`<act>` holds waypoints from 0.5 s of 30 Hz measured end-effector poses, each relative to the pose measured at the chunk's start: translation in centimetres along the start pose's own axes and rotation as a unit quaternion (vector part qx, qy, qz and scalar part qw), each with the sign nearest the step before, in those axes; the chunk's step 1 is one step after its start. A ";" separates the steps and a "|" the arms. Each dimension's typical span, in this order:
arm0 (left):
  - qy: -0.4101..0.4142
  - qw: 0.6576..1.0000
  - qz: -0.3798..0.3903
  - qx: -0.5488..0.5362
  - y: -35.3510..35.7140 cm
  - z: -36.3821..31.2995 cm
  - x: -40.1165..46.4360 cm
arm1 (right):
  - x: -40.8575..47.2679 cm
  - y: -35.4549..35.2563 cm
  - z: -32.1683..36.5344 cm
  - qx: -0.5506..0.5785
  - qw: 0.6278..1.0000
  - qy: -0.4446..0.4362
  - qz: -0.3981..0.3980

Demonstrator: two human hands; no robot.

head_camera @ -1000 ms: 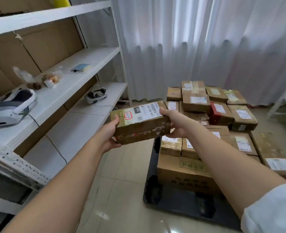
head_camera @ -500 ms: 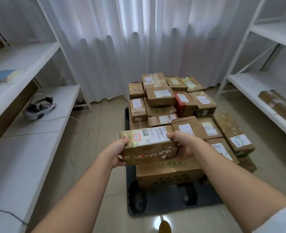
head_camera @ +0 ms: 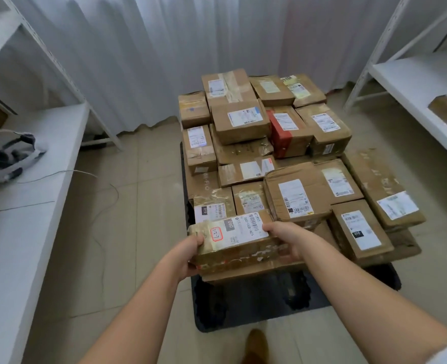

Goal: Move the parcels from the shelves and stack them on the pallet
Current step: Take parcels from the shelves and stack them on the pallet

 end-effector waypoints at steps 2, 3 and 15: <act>-0.026 1.000 -0.002 -0.001 0.5 1.4 1.8 | 1.8 0.3 -1.2 0.007 0.999 0.036 0.008; -0.037 0.999 -0.003 0.000 0.6 2.2 2.8 | 2.9 0.5 -2.0 -0.001 0.999 0.052 0.011; -0.100 0.995 0.006 0.004 1.1 9.1 13.3 | 13.9 3.7 -9.1 0.080 0.991 0.111 -0.009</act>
Point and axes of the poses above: each hand's wrist, its own x-axis towards the middle knuckle, its own y-axis out of the palm, z = x × y, the point moved 5 cm from there along x, towards the middle knuckle, and after that the axes turned 15 degrees about -x, right-handed, at the moved point
